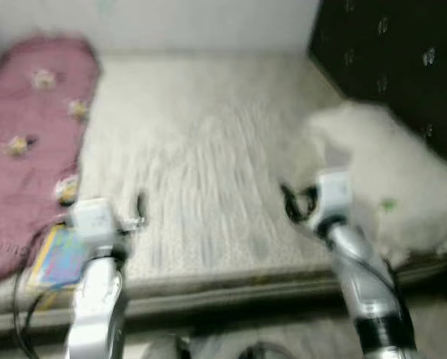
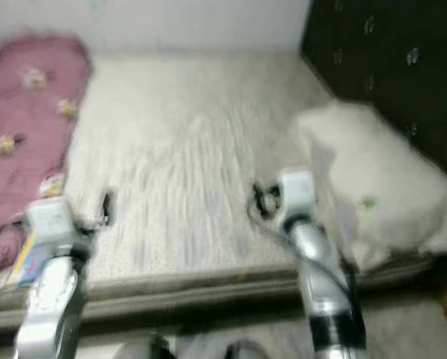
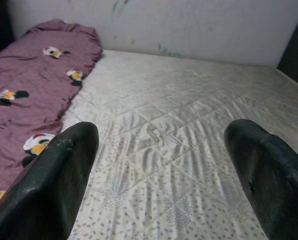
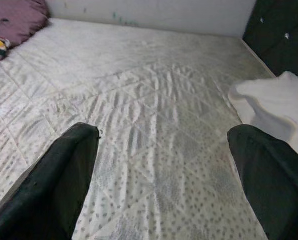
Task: Clean up the room
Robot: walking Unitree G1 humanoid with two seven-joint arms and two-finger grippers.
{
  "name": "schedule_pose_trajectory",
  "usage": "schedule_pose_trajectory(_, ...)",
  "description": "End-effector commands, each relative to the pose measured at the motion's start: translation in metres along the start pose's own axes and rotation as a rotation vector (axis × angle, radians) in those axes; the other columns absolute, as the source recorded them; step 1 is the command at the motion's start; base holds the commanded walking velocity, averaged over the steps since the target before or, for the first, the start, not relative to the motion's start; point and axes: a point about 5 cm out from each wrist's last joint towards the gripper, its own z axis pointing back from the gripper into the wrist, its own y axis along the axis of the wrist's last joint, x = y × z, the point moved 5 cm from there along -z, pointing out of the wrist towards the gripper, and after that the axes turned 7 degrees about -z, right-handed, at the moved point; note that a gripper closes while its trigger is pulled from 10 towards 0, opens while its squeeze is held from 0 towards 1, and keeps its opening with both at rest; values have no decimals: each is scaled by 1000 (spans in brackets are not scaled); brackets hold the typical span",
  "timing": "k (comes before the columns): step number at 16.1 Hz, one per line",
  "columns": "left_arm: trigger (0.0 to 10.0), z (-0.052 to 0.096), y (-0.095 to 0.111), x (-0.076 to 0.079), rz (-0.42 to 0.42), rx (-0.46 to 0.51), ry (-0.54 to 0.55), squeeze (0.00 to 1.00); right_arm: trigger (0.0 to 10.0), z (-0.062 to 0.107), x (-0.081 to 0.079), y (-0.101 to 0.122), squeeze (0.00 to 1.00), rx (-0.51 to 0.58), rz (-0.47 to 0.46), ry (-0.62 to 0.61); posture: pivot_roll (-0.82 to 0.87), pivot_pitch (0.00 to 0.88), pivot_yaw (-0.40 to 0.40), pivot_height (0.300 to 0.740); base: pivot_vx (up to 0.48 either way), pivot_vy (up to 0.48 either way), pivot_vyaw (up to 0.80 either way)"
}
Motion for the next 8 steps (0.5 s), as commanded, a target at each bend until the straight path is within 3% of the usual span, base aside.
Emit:
schedule_pose_trajectory(1, 10000, -1, 4, -6, -8, 11, 10, 0, 10000, -3, -4, 11, 0, 32, -1, 6, 6, 0, -36, 740, 0, 480, 0)
schedule_pose_trajectory(8, 10000, -2, 5, -7, -20, 12, 11, 0, 10000, -4, -5, 10, 0, 31, 3, 7, 7, 0, -34, 740, 0, 480, 0)
